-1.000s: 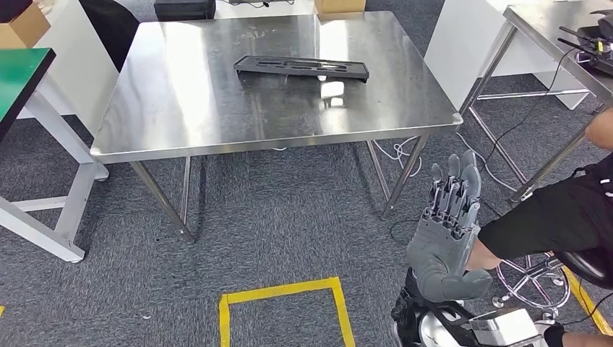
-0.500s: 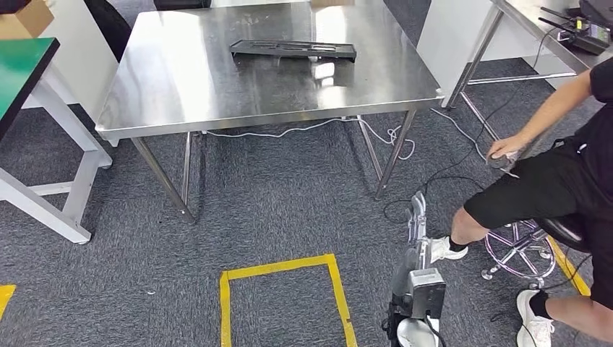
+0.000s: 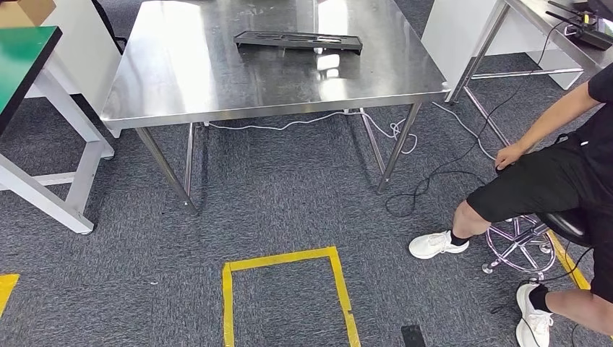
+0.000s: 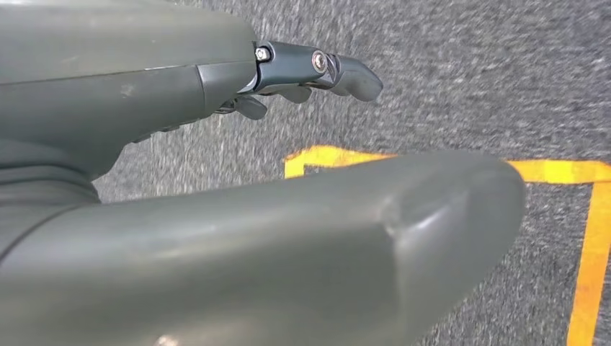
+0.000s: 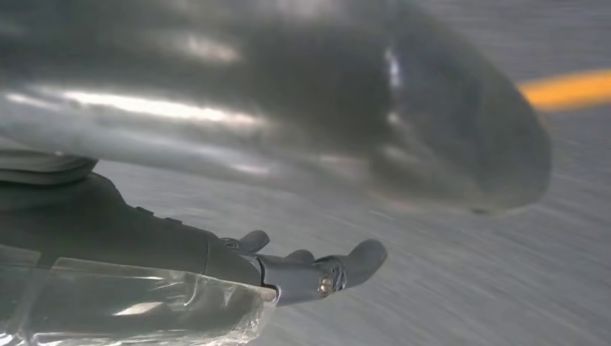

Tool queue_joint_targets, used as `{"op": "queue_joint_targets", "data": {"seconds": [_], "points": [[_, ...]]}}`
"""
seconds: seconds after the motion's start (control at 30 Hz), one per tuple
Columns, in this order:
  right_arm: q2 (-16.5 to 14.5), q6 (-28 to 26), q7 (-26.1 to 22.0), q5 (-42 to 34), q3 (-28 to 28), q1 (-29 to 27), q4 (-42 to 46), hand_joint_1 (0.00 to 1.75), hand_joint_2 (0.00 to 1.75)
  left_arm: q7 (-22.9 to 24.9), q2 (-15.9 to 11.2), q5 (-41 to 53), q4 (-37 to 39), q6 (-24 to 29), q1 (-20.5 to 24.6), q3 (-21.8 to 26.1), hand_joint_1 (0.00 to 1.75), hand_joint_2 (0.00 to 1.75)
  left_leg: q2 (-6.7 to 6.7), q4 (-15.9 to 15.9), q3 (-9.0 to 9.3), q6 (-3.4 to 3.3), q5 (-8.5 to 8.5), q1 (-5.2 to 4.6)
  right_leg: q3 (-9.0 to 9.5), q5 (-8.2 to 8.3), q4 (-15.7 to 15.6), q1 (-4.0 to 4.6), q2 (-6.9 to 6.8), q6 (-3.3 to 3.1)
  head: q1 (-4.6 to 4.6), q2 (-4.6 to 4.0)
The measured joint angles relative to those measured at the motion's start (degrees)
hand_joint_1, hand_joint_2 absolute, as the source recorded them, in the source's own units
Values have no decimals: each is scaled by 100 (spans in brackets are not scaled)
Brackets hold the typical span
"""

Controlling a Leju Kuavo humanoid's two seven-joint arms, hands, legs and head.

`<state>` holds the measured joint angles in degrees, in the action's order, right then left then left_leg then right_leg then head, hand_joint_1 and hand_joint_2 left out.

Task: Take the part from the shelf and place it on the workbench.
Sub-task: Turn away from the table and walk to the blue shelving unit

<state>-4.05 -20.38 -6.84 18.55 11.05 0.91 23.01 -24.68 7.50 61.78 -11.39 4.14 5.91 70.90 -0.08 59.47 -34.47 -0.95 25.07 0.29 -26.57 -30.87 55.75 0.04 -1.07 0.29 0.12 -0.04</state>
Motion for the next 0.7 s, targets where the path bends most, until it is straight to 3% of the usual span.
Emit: {"op": "queue_joint_targets", "data": {"seconds": [0.1,0.17,0.33,0.43,0.5,0.6,0.63,0.67,0.7], "points": [[-14,182,797,323,-10,28,-476,0,0,14,0,43,0,0,2,0,0,0,8,0,-8,-17,-3,-24,-54,8,-8,-7,0,17,2,0],[-33,275,1038,443,-25,56,-672,0,0,50,0,51,0,14,3,0,0,0,9,-1,-14,-29,-8,-25,-61,15,-13,-10,1,27,3,0],[-67,371,1080,526,-62,114,-916,0,0,96,-9,26,0,65,3,0,0,0,9,27,-44,-127,-17,-58,-69,65,-40,-67,2,114,1,1],[-67,377,1039,527,-62,148,-966,0,0,103,-13,1,0,85,3,0,0,0,10,-65,-24,-201,-80,-33,-74,63,-19,-56,5,157,1,0],[-67,377,1025,527,-62,166,-996,0,0,103,-13,-7,0,99,10,0,0,0,30,-173,-6,-270,-154,10,-225,-132,307,-56,28,147,15,-1],[-60,376,992,519,-62,168,-1054,0,0,103,-13,-13,0,125,18,2,0,0,84,-199,-67,-285,-204,21,-784,-606,1378,-113,71,143,39,-1],[-51,375,975,510,-62,166,-1070,0,0,103,-13,-14,0,133,16,2,0,0,106,-198,-87,-267,-218,25,-880,-645,1557,-133,76,187,41,0],[-42,373,958,496,-62,164,-1083,0,0,103,-13,-12,1,140,16,2,0,0,135,-196,-104,-244,-232,33,-853,-584,1501,-155,73,251,42,0],[-31,371,943,479,-61,165,-1091,0,0,103,-11,-8,1,145,16,2,0,0,170,-193,-115,-216,-246,47,-717,-448,1223,-184,51,328,43,0]]}}
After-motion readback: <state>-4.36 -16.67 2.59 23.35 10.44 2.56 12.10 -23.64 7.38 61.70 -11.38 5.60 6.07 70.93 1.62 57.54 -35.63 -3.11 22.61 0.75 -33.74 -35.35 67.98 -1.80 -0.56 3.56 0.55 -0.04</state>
